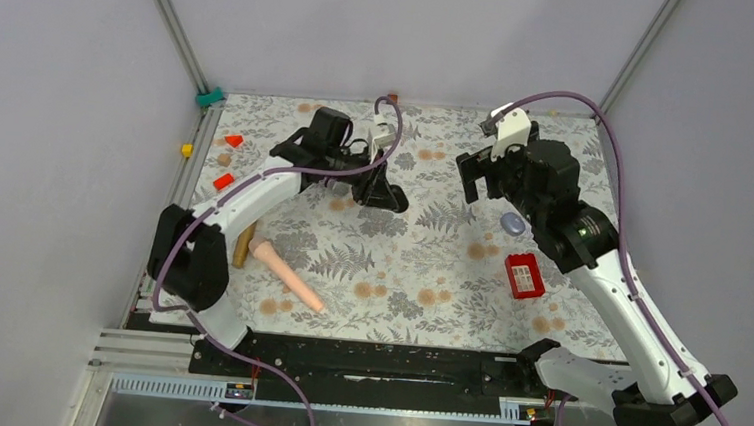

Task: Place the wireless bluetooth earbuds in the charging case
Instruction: Place the charging case at the center of the board.

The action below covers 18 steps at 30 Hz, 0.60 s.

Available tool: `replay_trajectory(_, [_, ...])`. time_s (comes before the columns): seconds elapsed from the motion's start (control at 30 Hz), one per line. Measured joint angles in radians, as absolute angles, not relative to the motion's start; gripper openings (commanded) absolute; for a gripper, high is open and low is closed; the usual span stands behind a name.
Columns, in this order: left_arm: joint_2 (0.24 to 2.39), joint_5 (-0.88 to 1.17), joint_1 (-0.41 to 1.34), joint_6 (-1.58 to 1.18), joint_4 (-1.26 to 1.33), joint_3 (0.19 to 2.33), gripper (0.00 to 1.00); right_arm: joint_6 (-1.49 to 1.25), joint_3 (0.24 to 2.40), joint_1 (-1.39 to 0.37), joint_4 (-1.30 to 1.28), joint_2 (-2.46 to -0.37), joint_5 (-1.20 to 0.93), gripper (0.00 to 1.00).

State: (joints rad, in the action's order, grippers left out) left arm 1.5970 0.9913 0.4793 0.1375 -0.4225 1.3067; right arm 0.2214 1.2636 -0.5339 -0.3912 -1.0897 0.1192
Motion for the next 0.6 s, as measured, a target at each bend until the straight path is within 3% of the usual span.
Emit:
replay_trajectory(0.3, [1.871, 0.858, 0.485, -0.035, -0.387, 1.444, 0.14, 0.267, 1.115, -0.534, -0.368, -0.939, 0.167, 1.0])
replay_trajectory(0.6, [2.067, 0.669, 0.489, -0.178, -0.379, 1.533, 0.16, 0.269, 1.065, -0.534, -0.33, -0.97, 0.164, 0.99])
